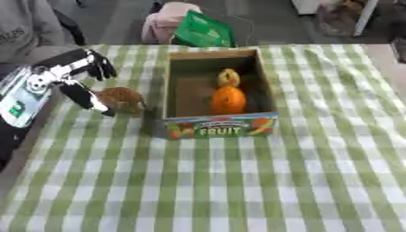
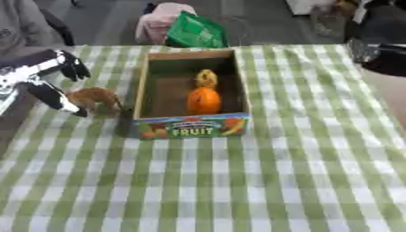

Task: Pick up objects on the table and place them in the box.

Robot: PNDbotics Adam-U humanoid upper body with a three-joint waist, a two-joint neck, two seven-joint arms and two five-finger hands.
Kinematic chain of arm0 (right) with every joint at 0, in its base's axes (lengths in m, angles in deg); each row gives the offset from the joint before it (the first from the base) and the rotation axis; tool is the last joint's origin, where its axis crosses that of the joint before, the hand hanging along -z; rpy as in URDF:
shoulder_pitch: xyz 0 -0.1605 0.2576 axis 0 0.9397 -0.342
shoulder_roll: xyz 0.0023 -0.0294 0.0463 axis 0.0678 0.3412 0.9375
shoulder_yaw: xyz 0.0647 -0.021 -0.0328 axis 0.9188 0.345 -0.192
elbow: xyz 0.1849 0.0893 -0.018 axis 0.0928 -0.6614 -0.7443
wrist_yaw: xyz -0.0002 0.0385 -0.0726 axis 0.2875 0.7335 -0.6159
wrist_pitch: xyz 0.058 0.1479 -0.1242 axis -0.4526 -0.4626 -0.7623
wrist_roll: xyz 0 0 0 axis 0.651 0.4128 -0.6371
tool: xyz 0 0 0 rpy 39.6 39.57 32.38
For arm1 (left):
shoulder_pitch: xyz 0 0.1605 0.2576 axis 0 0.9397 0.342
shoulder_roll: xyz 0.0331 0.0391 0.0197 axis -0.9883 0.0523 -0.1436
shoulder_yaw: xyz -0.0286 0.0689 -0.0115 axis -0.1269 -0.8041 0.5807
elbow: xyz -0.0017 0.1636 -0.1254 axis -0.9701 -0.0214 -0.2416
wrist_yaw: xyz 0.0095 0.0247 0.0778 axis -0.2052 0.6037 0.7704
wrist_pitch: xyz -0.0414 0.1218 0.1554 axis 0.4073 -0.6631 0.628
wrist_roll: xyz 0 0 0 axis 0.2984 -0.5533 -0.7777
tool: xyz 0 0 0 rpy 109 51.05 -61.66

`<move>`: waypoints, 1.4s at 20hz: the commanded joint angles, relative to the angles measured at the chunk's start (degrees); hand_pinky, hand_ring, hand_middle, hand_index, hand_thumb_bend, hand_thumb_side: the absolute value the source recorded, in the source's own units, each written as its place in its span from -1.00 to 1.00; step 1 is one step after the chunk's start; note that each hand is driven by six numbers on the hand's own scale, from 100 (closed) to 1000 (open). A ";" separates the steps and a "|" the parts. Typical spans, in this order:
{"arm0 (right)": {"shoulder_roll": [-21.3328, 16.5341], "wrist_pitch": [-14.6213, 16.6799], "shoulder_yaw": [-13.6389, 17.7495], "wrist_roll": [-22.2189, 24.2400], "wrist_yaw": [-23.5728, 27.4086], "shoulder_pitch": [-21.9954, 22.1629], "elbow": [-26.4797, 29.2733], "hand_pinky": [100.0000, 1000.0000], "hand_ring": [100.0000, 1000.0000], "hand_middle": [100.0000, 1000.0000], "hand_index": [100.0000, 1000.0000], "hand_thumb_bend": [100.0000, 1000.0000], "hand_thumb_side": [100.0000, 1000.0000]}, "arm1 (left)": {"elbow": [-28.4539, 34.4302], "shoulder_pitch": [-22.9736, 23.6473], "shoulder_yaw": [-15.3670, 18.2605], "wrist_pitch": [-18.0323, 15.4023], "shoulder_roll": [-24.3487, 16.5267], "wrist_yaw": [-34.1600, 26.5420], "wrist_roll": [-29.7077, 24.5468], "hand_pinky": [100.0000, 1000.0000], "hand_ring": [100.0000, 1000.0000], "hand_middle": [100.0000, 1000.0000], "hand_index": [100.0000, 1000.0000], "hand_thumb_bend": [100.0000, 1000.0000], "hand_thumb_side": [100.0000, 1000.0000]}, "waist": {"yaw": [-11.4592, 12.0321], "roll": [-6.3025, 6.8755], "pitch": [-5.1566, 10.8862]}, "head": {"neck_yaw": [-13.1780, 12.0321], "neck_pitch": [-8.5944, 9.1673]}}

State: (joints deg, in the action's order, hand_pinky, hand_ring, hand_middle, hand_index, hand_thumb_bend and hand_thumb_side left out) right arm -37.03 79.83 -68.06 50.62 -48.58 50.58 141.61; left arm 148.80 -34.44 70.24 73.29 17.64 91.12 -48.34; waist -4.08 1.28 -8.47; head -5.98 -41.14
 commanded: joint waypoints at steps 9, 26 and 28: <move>-2.23 -1.12 1.74 2.59 5.72 -0.08 1.60 0.39 0.61 0.38 0.75 -1.00 -0.90 | -5.00 -1.97 5.63 -0.23 3.87 11.21 4.20 0.25 0.00 -0.05 0.29 0.30 -0.77 | -0.19 -0.29 0.87 | -0.25 -0.01; -1.73 -1.05 1.46 3.23 5.75 -0.09 1.46 0.39 0.61 0.37 0.75 -1.00 -0.86 | -11.59 -2.02 5.49 -0.47 6.62 17.75 14.17 0.14 -0.19 -0.26 0.05 -0.31 -0.77 | -0.56 -0.30 0.72 | -0.49 -0.02; -1.72 -1.03 1.47 3.24 5.75 -0.12 1.47 0.39 0.61 0.37 0.75 -1.00 -0.86 | -11.36 -2.05 5.74 -0.08 6.65 17.64 15.74 0.13 -0.23 -0.31 0.00 -0.35 -0.77 | -0.56 -0.30 0.73 | -0.50 -0.01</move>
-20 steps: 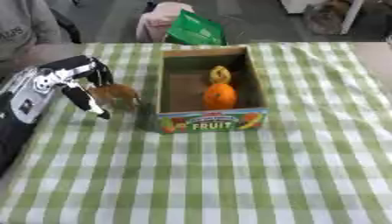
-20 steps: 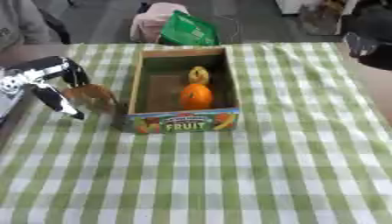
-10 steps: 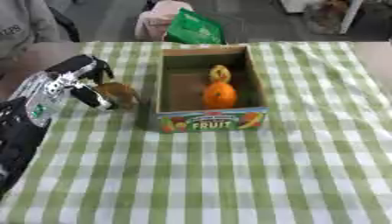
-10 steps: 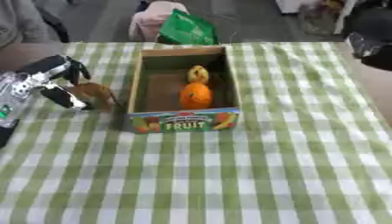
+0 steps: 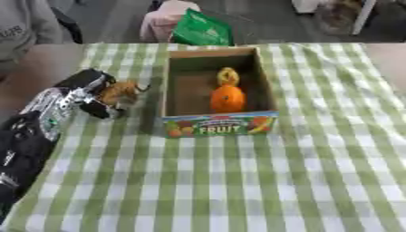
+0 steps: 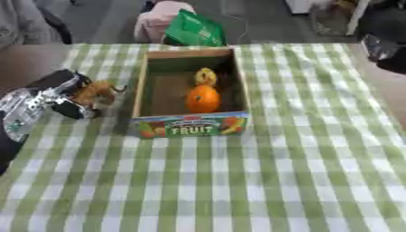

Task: Pick up objects on the table and place them in the box.

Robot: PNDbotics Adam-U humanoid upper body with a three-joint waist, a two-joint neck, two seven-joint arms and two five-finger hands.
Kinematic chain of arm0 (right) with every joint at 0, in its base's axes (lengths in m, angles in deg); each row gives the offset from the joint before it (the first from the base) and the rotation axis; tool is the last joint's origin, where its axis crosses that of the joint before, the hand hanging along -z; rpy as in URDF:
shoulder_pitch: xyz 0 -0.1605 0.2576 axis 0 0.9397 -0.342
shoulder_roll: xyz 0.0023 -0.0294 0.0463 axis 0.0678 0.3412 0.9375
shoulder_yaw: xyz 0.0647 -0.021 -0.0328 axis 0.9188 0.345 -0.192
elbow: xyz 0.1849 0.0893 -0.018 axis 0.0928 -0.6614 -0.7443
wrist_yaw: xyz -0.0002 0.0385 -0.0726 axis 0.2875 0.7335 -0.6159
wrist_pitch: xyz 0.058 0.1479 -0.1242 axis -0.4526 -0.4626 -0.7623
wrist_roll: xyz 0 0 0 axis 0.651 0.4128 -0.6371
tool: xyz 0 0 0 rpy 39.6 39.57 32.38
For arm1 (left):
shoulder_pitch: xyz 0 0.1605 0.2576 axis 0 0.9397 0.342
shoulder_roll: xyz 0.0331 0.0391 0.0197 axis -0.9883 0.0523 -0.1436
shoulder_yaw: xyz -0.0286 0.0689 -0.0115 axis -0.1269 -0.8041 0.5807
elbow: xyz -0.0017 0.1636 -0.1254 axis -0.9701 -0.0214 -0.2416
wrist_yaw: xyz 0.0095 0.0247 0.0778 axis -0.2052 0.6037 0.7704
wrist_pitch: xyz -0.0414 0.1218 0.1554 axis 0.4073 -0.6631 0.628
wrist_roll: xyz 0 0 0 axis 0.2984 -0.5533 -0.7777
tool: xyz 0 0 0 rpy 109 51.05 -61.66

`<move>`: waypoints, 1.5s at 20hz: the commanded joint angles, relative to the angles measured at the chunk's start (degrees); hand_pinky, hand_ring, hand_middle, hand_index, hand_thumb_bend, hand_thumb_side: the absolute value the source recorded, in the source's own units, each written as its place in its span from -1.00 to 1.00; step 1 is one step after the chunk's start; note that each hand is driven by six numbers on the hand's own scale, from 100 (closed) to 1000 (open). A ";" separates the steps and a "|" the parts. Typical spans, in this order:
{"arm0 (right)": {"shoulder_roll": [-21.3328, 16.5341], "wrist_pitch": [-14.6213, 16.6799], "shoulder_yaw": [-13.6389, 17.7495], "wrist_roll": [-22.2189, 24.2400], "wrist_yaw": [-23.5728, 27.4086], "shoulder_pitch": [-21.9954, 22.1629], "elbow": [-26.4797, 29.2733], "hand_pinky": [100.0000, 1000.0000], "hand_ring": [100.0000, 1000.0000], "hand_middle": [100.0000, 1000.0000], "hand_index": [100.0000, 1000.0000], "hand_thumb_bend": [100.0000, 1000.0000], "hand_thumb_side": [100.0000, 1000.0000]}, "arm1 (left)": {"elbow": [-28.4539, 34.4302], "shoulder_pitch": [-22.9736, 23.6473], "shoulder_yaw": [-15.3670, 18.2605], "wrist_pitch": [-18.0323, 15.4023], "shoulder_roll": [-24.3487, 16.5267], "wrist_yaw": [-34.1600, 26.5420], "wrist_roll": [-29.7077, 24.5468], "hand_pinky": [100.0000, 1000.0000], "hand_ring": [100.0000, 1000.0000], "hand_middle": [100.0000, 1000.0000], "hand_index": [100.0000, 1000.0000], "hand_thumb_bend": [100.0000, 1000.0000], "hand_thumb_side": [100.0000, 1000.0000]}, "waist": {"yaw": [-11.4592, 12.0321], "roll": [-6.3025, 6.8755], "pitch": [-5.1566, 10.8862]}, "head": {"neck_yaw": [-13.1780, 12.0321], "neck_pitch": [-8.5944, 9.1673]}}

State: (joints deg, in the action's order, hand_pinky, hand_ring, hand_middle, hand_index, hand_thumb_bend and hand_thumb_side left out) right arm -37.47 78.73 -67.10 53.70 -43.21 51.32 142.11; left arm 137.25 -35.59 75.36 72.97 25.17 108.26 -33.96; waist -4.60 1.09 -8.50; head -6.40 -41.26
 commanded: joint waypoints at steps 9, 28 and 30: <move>-1.34 0.04 0.65 -0.02 0.36 -0.71 0.92 0.39 0.61 0.36 0.74 -1.00 -0.85 | 2.95 -0.83 2.07 2.90 -1.04 -7.71 6.49 -0.12 -0.59 -0.65 -0.31 -0.88 -0.89 | 0.02 -0.07 0.78 | -0.03 0.14; 0.64 0.47 -0.25 0.75 -0.55 -2.24 0.08 0.39 0.60 0.36 0.74 -1.00 -0.86 | 13.85 -7.32 -3.10 3.46 3.78 -23.13 1.86 -0.08 -0.65 -0.72 -0.36 -0.96 -0.89 | -1.56 -0.40 1.65 | -1.29 -0.15; 0.84 0.52 -0.41 0.85 -0.53 -2.35 0.26 0.39 0.60 0.36 0.74 -1.00 -0.87 | 12.54 -7.65 -3.68 2.96 5.44 -21.71 1.10 -0.08 -0.64 -0.72 -0.36 -0.96 -0.89 | -2.15 -0.52 1.67 | -1.54 -0.07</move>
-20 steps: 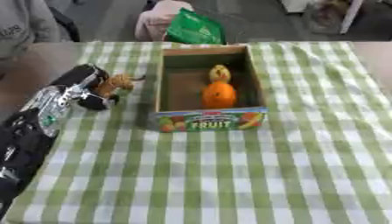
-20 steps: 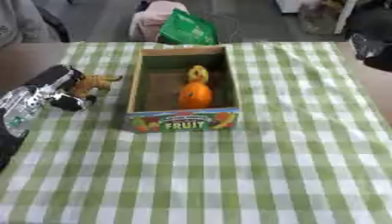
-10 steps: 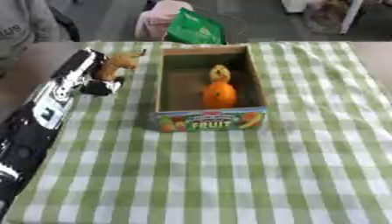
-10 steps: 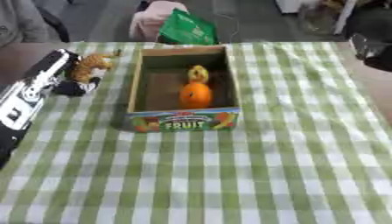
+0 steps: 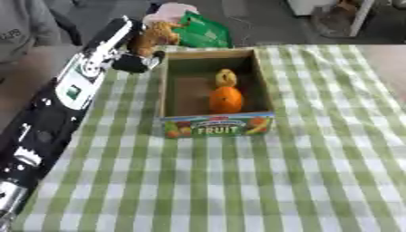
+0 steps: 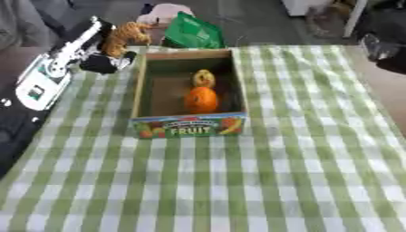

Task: Pick up objects on the table and place them in the box.

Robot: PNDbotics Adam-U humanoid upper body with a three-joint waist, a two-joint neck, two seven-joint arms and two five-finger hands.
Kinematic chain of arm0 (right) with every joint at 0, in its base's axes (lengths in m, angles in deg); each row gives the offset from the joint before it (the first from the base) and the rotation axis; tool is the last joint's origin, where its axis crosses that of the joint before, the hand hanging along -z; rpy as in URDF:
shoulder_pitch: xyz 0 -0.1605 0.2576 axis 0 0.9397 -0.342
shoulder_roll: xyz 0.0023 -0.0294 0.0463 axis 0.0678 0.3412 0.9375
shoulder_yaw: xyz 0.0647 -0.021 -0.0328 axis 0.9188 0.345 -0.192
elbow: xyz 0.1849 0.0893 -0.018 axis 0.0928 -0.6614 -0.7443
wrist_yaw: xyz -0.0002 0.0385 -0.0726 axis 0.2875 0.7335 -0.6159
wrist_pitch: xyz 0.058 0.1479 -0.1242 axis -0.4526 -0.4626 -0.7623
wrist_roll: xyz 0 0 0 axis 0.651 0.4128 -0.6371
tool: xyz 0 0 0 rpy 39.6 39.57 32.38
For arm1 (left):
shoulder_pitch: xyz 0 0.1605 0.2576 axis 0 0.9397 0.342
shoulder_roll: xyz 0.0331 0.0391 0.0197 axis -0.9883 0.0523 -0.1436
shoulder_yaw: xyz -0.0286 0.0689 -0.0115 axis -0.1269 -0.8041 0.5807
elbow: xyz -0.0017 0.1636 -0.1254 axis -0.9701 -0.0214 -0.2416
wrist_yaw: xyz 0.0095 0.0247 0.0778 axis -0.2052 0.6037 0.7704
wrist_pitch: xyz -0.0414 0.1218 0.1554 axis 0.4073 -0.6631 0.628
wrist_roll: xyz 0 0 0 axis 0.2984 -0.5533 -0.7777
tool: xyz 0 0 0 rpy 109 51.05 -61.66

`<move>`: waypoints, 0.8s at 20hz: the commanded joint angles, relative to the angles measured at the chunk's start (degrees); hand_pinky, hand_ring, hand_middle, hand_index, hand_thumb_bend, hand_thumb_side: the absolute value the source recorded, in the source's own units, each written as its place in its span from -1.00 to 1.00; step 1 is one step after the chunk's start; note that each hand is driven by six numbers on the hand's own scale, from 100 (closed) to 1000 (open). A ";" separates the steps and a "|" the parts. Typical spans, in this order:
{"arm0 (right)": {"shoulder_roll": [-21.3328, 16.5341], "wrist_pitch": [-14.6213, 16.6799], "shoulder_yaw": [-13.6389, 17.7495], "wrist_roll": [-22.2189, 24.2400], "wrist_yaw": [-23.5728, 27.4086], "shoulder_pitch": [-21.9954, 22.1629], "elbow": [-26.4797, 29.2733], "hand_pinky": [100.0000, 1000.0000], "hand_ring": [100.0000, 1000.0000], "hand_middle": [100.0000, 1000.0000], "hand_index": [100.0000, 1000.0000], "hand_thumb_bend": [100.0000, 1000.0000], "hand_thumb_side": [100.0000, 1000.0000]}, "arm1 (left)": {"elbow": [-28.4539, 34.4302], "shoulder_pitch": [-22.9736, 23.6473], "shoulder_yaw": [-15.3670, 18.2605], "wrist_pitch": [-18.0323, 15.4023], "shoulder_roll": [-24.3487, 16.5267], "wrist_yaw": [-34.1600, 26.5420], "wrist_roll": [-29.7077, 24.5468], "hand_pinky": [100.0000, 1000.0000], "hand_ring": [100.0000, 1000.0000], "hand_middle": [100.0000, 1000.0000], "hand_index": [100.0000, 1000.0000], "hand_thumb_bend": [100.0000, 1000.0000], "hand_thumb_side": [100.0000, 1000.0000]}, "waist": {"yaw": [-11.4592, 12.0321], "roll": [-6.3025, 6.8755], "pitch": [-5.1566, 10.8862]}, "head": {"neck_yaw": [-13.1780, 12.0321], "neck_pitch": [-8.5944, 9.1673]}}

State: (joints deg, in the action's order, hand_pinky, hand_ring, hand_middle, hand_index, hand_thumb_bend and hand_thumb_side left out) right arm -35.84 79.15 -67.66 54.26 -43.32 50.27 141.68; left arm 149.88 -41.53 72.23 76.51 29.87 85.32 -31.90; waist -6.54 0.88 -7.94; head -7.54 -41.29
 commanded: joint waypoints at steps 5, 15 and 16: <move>-0.33 0.28 -0.15 0.64 -0.21 -1.55 0.87 0.39 0.60 0.35 0.74 -1.00 -0.85 | -3.89 -2.00 -1.04 -2.12 4.43 5.81 -1.09 -0.07 -0.63 -0.70 -0.35 -0.93 -0.89 | -1.53 -0.52 0.95 | -0.65 0.12; 0.12 0.58 -0.21 1.27 -0.12 -1.58 0.61 0.40 0.60 0.34 0.74 -1.00 -0.84 | -5.15 -1.34 -1.49 -4.13 6.89 16.47 3.86 0.09 -0.25 -0.33 -0.02 0.49 -0.84 | -2.49 -0.54 0.53 | -0.92 0.17; 0.13 0.59 -0.21 1.33 -0.15 -1.55 0.59 0.40 0.60 0.34 0.74 -1.00 -0.84 | -4.38 -1.26 -1.62 -4.30 6.62 17.96 4.44 0.12 -0.20 -0.28 0.03 0.62 -0.83 | -2.45 -0.51 0.53 | -0.86 0.19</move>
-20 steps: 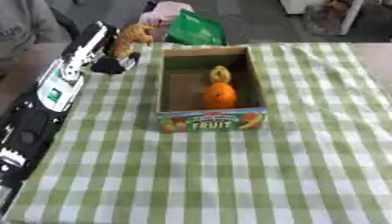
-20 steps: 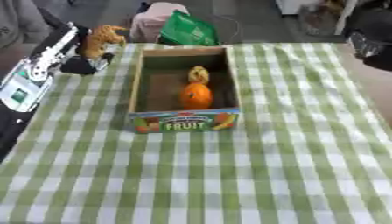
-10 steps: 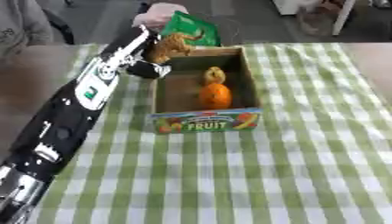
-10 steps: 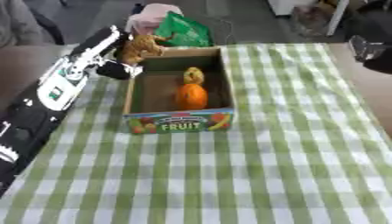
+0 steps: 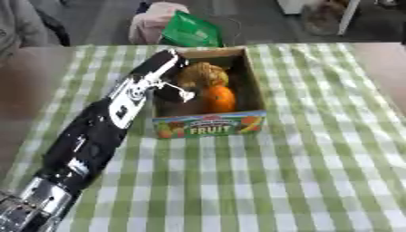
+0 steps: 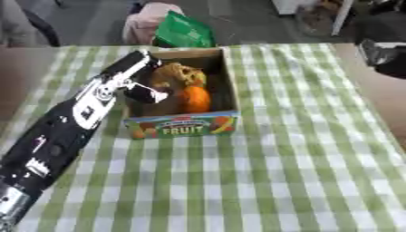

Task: Pick up objects on the table and place them in the box.

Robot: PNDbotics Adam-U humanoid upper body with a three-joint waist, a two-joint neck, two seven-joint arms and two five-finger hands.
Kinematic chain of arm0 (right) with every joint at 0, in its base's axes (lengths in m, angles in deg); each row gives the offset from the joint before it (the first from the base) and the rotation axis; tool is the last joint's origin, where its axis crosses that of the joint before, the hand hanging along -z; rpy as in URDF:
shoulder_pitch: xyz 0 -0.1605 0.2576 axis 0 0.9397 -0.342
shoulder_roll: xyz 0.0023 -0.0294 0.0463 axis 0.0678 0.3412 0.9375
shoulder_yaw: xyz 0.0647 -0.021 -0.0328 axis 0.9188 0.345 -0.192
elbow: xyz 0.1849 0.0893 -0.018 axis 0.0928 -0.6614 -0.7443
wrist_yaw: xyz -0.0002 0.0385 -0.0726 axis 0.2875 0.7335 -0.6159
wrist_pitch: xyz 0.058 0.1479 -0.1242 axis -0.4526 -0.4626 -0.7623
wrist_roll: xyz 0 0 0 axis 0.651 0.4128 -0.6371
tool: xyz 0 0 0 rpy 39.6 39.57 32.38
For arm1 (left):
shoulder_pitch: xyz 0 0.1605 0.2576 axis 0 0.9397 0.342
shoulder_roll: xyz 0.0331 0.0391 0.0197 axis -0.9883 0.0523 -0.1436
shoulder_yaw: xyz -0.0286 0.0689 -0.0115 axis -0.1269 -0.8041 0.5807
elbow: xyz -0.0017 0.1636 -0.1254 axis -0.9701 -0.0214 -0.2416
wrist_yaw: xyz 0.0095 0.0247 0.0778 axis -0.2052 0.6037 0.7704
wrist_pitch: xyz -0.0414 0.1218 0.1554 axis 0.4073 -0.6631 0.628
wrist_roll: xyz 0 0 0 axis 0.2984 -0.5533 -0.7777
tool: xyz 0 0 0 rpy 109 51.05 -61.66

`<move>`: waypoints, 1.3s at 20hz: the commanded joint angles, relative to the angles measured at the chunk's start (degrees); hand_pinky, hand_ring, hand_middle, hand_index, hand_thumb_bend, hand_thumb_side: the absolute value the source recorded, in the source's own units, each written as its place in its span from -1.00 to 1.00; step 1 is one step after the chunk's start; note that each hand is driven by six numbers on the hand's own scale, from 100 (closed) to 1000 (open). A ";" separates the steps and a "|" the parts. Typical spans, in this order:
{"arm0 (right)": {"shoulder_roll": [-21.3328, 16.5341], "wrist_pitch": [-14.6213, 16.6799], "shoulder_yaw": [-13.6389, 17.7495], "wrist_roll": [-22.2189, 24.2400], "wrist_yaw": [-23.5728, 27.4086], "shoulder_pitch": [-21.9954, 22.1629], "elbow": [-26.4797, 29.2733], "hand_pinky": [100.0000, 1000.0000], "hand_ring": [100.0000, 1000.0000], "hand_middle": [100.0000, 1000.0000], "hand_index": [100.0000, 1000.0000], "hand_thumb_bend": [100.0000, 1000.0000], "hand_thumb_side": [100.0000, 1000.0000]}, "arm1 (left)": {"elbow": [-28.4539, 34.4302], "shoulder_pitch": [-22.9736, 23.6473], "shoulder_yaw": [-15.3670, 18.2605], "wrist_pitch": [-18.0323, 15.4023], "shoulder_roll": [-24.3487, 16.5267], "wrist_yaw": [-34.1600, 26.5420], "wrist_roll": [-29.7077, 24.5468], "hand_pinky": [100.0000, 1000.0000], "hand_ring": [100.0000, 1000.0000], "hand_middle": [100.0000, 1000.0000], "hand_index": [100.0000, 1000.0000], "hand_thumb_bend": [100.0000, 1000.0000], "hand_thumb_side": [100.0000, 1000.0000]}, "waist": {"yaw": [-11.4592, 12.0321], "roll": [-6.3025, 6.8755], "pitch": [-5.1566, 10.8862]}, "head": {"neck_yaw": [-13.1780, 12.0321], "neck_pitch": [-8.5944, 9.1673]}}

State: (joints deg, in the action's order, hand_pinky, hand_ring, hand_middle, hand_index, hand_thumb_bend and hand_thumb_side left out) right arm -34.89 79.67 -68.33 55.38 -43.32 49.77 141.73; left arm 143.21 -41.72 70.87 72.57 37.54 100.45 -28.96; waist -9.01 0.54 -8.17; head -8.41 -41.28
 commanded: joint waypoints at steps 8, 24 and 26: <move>-1.02 0.05 0.68 0.16 -0.34 -0.79 0.40 0.40 0.60 0.34 0.74 -1.00 -0.83 | 8.82 -0.18 -0.40 -1.03 -4.12 7.56 1.59 0.17 -0.12 -0.20 0.09 0.60 -0.82 | 0.49 -0.04 0.92 | 0.29 0.31; -1.38 -0.10 1.38 -0.36 -0.70 0.17 -0.04 0.40 0.61 0.34 0.73 -1.00 -0.78 | 34.53 13.00 5.14 4.87 -16.22 -15.31 1.20 0.16 -0.18 -0.24 0.06 0.57 -1.00 | 3.14 0.25 1.07 | 1.14 0.58; -1.26 -0.16 1.50 -0.45 -0.62 0.40 0.06 0.40 0.62 0.34 0.74 -1.00 -0.76 | 38.33 16.19 6.74 6.59 -16.65 -19.36 2.23 0.16 -0.18 -0.25 0.05 0.56 -1.00 | 3.34 0.31 0.99 | 1.30 0.59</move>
State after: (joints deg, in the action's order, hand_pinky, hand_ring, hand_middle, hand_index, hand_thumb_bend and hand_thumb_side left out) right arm -34.90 79.62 -67.58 55.29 -43.74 50.90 141.35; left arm 178.32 -24.94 76.05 78.08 23.03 83.69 -27.30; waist -5.71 0.94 -8.07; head -7.33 -41.19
